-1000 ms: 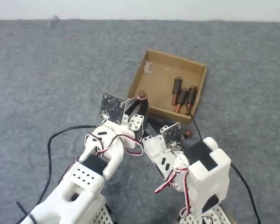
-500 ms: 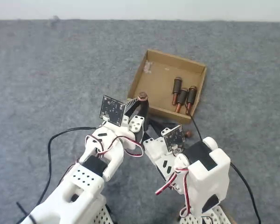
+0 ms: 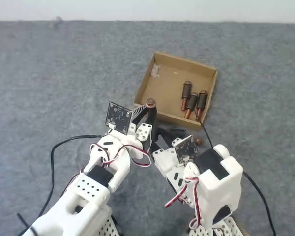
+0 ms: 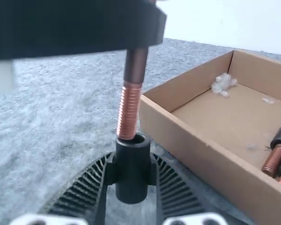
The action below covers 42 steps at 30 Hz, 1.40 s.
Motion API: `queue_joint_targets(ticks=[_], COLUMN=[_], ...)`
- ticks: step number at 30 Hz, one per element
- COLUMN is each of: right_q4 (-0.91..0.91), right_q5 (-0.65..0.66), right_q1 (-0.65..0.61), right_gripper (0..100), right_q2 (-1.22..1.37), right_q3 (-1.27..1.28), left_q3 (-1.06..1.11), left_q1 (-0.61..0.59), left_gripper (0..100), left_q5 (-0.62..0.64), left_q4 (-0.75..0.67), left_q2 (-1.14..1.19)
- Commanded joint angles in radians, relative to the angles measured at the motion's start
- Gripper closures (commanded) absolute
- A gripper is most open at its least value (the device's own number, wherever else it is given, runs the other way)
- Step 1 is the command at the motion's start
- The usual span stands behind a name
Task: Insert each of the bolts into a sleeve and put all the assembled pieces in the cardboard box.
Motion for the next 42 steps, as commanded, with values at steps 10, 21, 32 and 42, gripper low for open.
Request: queue_joint_targets(ticks=[10,21,32,42], right_q4=[0.127,0.131,0.076,-0.206], right_q5=[0.017,0.011,0.012,0.020], right_q1=[0.021,0.019,0.025,-0.061], right_gripper=[99.3,99.3,99.3,99.3], right_q2=[-0.222,-0.226,0.002,0.196], right_q3=[0.018,0.000,-0.216,-0.230], left_q3=[0.008,-0.033,-0.124,-0.139], left_q1=[0.017,-0.041,-0.272,-0.270], left_gripper=[99,99,99,99], left_q5=[0.012,0.029,0.222,0.222], left_q4=[-0.009,-0.003,-0.009,-0.009], left_q2=[-0.014,-0.015,-0.006,-0.006])
